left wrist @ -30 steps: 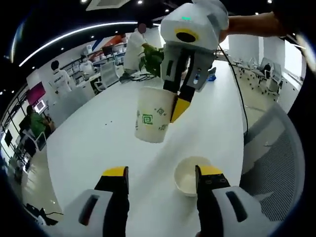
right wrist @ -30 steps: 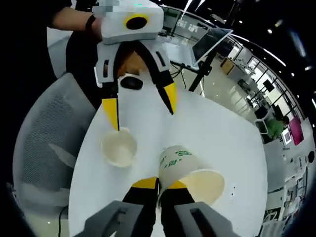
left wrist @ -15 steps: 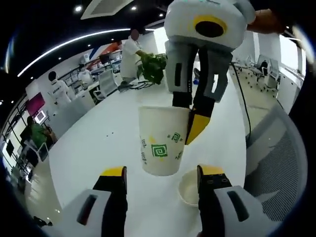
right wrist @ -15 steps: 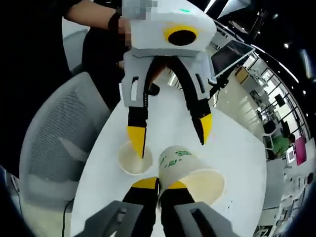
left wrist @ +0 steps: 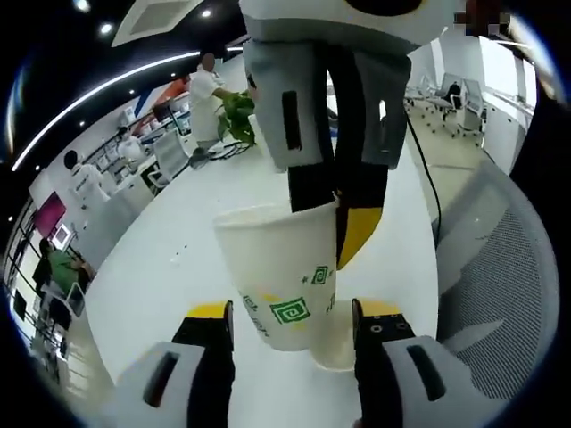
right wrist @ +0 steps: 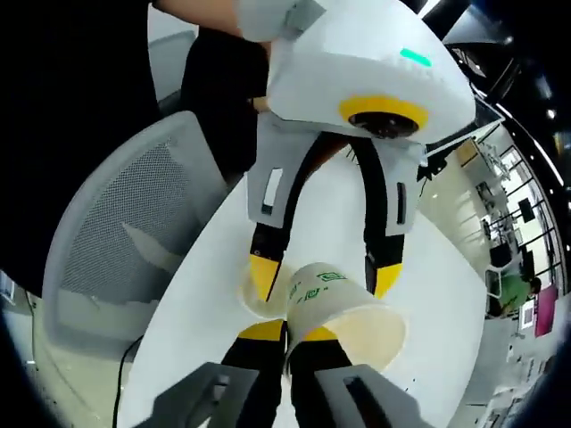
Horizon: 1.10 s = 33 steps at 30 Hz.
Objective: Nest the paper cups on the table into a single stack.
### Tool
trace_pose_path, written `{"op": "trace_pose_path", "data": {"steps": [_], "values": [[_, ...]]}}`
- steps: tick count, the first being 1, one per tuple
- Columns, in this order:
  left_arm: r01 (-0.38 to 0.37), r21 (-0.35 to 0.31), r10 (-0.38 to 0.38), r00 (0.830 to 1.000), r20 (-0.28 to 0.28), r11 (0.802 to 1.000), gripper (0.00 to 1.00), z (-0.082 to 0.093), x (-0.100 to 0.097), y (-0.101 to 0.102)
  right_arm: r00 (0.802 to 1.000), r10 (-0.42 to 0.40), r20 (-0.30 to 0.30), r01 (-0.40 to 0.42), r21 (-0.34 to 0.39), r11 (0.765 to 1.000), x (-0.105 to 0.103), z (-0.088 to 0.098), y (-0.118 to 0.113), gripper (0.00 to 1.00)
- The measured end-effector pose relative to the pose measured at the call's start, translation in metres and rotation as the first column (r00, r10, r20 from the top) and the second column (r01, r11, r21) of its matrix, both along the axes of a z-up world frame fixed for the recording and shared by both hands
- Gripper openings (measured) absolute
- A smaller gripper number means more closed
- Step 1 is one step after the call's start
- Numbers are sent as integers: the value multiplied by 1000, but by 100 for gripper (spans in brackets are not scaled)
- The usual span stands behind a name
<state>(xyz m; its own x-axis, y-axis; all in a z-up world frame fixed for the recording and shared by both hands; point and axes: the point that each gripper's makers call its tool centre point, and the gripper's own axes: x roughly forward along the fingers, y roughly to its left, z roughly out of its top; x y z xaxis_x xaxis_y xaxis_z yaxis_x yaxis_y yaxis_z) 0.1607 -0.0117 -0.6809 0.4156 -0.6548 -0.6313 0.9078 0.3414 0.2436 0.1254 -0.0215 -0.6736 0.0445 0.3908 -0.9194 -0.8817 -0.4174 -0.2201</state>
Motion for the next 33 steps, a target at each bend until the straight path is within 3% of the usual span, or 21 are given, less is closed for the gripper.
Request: {"op": "trace_pose_path", "data": {"steps": [8,20,30,33], "values": [[-10,-12,10,1000,-12,1000,39,-1,-4,-4,999,36,3,-36,-26,999,-6,-4,0,0],[-49,-69,46,998,-38,996,37,-5,-10,-1,1000,14,19,-14,-26,1000,-3,-4,-4,6],[-81,-96,76,996,-50,992,37,-12,-14,4,998,-58,-14,59,40,997,-3,4,-7,9],[-88,-102,83,995,-50,991,37,-12,-15,6,993,-98,-63,103,87,991,-8,8,-5,9]]}}
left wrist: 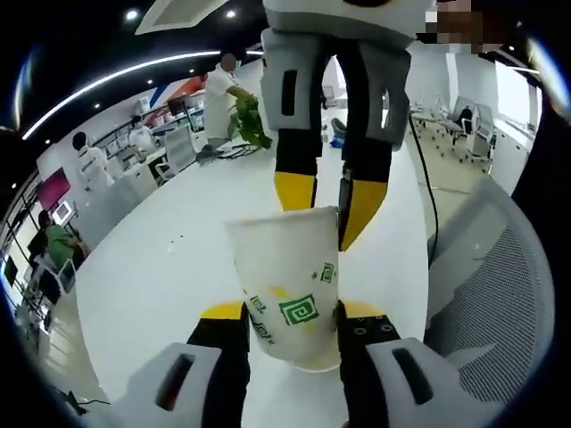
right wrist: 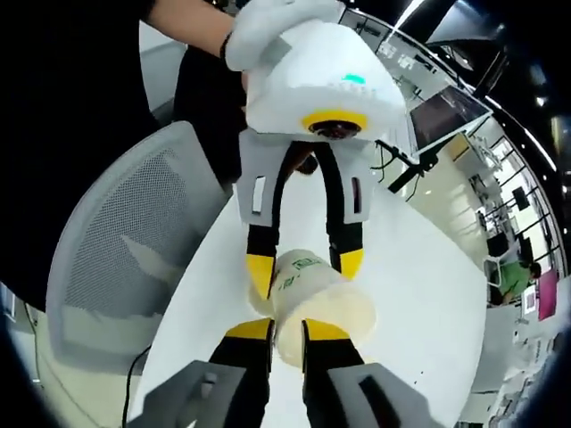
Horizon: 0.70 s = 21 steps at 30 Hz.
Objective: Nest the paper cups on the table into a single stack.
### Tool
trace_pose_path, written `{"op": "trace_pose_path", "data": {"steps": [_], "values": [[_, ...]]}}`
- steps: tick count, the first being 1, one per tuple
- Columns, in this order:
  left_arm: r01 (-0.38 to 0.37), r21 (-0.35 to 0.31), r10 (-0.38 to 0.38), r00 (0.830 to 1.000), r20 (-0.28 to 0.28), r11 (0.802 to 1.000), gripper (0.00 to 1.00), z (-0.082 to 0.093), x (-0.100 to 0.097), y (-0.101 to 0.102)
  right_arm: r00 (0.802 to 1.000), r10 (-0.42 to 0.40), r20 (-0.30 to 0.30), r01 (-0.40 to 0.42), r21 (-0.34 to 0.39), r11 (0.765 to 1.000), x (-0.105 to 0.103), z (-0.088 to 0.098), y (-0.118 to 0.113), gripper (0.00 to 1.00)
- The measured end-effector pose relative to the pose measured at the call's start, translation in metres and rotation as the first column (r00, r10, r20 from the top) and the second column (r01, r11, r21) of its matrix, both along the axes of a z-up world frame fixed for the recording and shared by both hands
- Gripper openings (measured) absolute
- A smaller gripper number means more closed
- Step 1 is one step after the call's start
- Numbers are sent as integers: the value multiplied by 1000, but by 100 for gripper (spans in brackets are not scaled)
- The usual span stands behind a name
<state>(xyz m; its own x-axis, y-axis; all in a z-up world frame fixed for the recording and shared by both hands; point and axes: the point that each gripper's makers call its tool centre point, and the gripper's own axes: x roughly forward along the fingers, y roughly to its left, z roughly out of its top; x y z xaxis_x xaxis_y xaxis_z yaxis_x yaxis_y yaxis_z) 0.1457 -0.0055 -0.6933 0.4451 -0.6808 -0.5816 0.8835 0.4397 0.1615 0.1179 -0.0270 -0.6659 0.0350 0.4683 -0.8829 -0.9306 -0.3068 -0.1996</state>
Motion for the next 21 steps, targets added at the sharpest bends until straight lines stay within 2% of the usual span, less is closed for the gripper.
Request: {"op": "trace_pose_path", "data": {"steps": [4,12,18,21], "values": [[-9,-17,9,1000,-3,1000,36,1,-3,0,996,-57,-66,61,56,997,-3,1,-1,9],[-8,-20,8,1000,-7,1000,36,-1,-8,-1,989,-87,-119,99,99,990,-11,1,3,1],[-8,-11,8,1000,-4,1000,36,-2,-8,1,990,-68,-124,81,103,991,-18,5,12,0],[-17,-5,17,1000,0,1000,39,-3,-4,5,993,-55,-108,64,87,994,-18,6,14,0]]}}
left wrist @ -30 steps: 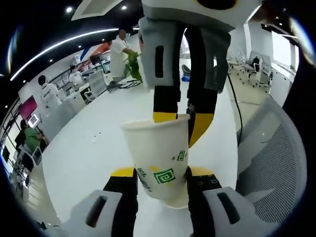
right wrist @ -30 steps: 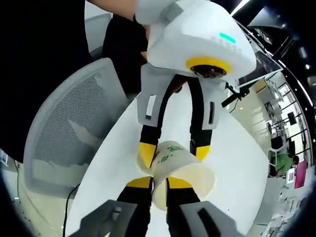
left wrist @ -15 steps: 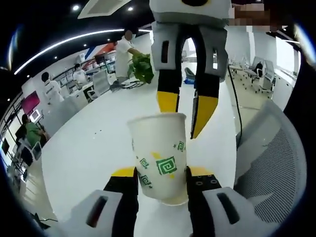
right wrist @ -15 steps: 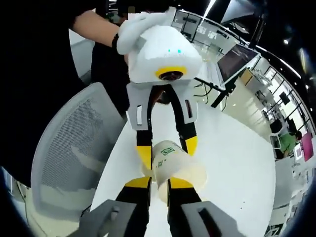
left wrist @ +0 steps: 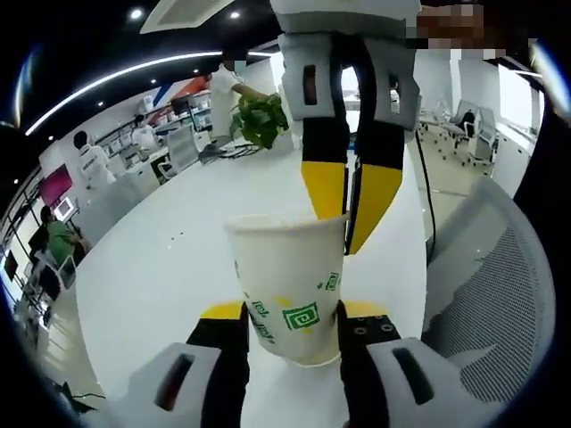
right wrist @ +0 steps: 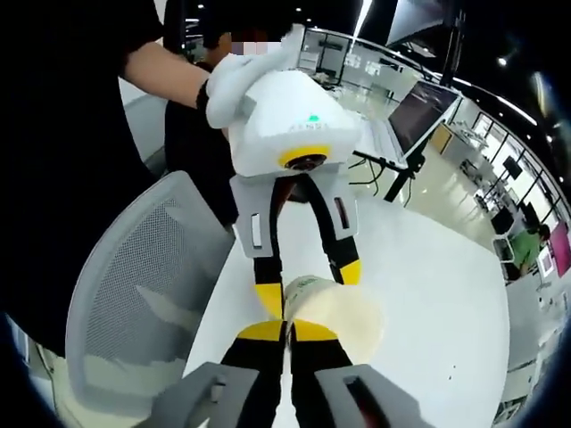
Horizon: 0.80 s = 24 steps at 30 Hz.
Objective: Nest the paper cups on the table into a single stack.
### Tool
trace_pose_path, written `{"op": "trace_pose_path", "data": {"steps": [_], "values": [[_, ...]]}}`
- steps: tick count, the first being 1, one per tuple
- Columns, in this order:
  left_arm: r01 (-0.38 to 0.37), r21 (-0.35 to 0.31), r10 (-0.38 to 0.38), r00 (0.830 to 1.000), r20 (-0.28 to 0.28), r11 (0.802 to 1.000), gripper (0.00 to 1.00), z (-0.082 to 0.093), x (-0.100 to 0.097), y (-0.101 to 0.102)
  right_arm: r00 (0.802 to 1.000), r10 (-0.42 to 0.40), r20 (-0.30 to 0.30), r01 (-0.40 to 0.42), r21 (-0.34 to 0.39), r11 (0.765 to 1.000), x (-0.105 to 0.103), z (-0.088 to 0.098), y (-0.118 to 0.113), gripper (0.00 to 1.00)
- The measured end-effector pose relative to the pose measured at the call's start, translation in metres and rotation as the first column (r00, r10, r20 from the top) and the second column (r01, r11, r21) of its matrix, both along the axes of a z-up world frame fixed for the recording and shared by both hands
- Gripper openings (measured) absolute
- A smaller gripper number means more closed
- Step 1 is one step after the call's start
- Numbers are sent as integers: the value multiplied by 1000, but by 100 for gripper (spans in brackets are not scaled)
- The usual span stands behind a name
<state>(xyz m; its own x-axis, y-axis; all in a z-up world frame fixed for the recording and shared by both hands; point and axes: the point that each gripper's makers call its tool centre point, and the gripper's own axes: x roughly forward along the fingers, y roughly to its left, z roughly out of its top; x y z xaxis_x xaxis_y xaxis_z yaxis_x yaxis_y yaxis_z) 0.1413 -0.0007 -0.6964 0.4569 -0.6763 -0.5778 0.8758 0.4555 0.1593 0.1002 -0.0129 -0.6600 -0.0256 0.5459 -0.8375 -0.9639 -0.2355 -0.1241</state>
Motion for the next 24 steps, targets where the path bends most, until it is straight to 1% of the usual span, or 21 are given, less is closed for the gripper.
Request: {"op": "trace_pose_path", "data": {"steps": [4,8,12,14,19,21,24], "values": [[-7,13,7,1000,9,1000,45,0,-1,5,1000,6,8,-6,-30,1000,4,-2,-2,0],[-26,20,26,1000,11,999,48,-1,-3,15,1000,29,11,-28,-56,998,2,-3,-3,0],[-56,6,56,998,3,998,50,1,-7,21,998,55,17,-53,-91,994,1,-6,-4,0],[-70,1,70,998,-6,998,51,0,-6,28,997,76,21,-73,-117,990,0,-9,-5,0],[-93,0,93,995,-32,996,54,-8,-10,41,995,99,16,-96,-147,984,1,-15,-3,0],[-101,-7,101,994,-51,995,56,-11,-13,43,993,117,18,-112,-161,981,1,-17,-1,0],[-120,-13,118,990,-77,993,57,-16,-20,46,990,141,3,-137,-187,973,-1,-22,0,0]]}}
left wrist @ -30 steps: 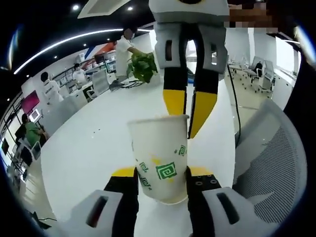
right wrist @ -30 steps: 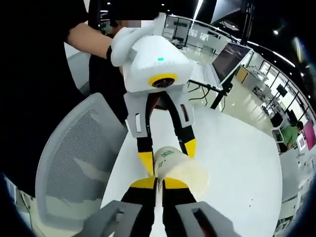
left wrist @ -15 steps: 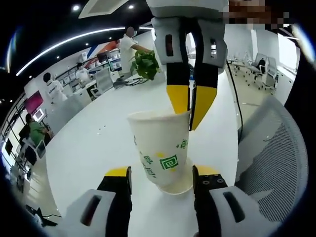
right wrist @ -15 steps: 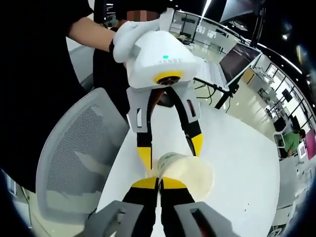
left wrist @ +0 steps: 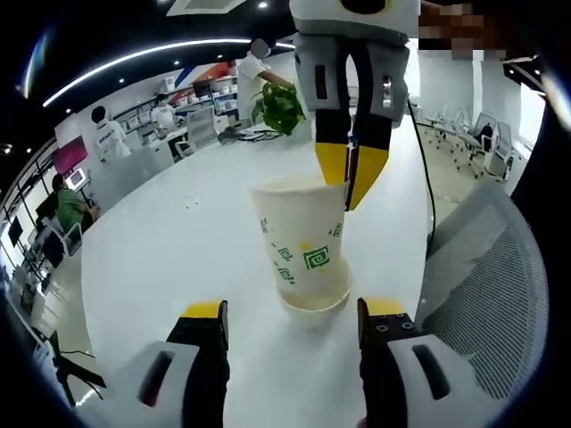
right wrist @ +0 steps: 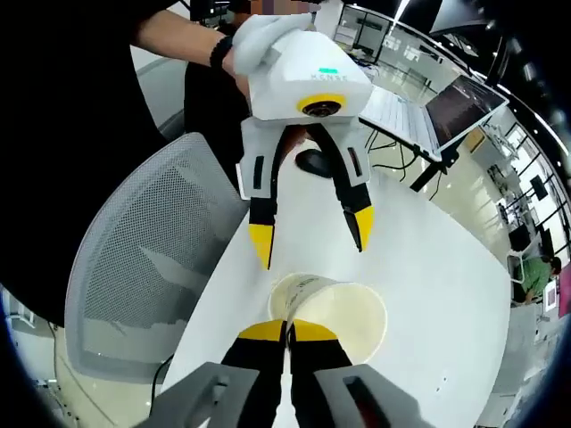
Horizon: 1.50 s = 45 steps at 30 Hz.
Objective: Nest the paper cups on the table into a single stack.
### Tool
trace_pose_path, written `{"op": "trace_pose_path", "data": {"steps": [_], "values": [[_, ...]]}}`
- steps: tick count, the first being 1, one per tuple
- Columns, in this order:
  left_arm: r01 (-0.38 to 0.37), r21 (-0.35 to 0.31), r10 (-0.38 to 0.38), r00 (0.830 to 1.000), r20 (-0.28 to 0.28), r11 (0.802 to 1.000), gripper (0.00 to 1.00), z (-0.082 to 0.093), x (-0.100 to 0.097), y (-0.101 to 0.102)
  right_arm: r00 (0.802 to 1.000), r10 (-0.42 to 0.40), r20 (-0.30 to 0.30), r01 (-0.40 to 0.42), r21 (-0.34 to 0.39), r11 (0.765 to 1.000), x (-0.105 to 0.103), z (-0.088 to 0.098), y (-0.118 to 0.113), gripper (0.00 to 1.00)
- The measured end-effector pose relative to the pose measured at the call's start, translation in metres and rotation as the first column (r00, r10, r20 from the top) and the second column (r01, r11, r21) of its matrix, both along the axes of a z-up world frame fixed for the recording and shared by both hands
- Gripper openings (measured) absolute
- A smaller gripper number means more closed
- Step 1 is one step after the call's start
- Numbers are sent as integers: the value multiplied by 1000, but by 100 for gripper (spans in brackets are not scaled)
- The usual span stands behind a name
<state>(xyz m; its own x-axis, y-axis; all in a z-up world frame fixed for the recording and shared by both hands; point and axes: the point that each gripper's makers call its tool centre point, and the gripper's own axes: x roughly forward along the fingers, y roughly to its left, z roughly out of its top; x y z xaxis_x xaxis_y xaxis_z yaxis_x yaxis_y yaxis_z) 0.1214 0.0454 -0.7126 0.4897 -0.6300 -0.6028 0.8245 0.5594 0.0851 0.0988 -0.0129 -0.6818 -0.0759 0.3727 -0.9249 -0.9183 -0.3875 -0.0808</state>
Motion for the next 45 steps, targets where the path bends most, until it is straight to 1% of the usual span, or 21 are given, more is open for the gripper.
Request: {"op": "trace_pose_path", "data": {"steps": [2,8,13,20,25,27,34,39,45], "values": [[-3,-4,3,1000,-12,1000,59,-1,-4,0,1000,13,3,-13,-18,1000,0,-3,-1,0],[-22,-7,21,999,-38,1000,60,-9,-10,6,999,46,5,-45,-61,997,-1,-11,-1,0],[-28,-9,28,999,-46,1000,60,-11,-11,10,998,61,5,-60,-90,994,0,-18,-2,0],[-30,-7,29,998,-49,1000,60,-13,-11,13,998,66,-9,-66,-108,992,-1,-27,-2,0],[-19,4,19,998,-56,1000,60,-19,-13,14,998,66,-14,-67,-118,991,-2,-34,-1,0],[-20,2,20,998,-58,1000,60,-18,-13,14,998,66,-15,-68,-128,990,-1,-37,-2,0],[-21,1,21,998,-60,1000,60,-19,-12,14,998,59,-17,-60,-126,990,1,-36,-2,0],[-17,1,17,998,-64,1000,60,-21,-12,13,999,45,-26,-47,-113,993,0,-33,1,4],[-7,3,7,998,-67,1000,60,-24,-11,10,999,23,-22,-25,-93,995,2,-29,0,6]]}}
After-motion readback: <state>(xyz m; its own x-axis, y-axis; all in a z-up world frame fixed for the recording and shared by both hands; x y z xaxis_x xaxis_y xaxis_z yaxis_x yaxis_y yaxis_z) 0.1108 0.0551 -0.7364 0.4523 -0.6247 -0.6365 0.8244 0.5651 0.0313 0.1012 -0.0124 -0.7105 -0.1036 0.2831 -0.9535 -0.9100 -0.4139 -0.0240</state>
